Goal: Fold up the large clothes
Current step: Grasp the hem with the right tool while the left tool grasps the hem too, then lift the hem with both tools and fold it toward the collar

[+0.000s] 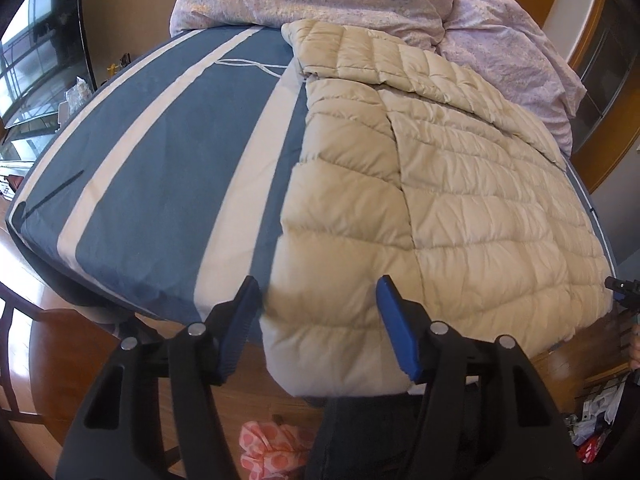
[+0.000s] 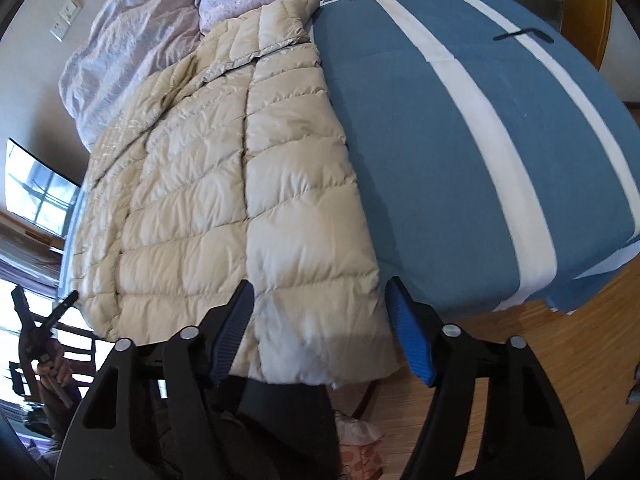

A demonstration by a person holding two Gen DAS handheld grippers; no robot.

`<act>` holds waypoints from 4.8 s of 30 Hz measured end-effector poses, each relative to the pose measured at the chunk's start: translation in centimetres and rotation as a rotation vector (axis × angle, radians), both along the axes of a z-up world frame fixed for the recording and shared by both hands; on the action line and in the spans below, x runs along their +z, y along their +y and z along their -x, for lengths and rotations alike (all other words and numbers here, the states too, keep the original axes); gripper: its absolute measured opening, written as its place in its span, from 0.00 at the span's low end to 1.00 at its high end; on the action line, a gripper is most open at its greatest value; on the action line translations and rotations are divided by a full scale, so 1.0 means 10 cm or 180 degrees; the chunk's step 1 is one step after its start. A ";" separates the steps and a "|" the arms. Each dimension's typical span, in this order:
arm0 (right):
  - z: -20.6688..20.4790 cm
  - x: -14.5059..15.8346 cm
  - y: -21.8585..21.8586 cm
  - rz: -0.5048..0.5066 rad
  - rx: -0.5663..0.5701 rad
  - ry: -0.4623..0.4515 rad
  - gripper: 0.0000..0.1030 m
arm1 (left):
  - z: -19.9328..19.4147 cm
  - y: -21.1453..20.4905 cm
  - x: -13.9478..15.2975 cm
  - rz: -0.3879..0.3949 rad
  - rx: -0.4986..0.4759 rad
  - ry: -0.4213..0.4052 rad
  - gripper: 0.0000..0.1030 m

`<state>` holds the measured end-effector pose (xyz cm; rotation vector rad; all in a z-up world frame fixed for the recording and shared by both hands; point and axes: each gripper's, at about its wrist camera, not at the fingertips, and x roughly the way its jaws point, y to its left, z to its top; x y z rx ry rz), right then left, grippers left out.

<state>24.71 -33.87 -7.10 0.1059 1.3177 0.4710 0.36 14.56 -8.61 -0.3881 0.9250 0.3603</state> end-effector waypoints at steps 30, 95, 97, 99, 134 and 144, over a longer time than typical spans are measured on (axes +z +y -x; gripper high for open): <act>0.06 0.05 0.03 -0.0387 0.0044 0.0045 0.10 | 0.05 -0.22 0.01 0.0035 -0.0137 0.0070 0.07; -1.94 0.49 1.50 0.0054 0.0118 -0.1181 0.09 | -2.13 1.01 1.20 -0.0762 0.0679 -0.0474 0.05; -2.09 0.49 1.55 0.0019 0.0056 -0.1230 0.09 | -2.26 1.05 1.19 -0.0794 0.0695 -0.0472 0.06; -2.25 0.49 1.59 -0.0031 -0.0034 -0.1291 0.09 | -2.40 1.10 1.18 -0.0820 0.0715 -0.0483 0.06; -2.95 -0.20 2.21 0.0636 -0.0216 -0.1591 0.57 | -3.67 1.27 0.34 -0.1126 0.0854 -0.0060 0.82; -3.09 -0.47 2.31 0.0789 -0.0234 -0.1506 0.60 | -3.86 1.43 0.13 -0.1061 0.0889 0.0038 0.90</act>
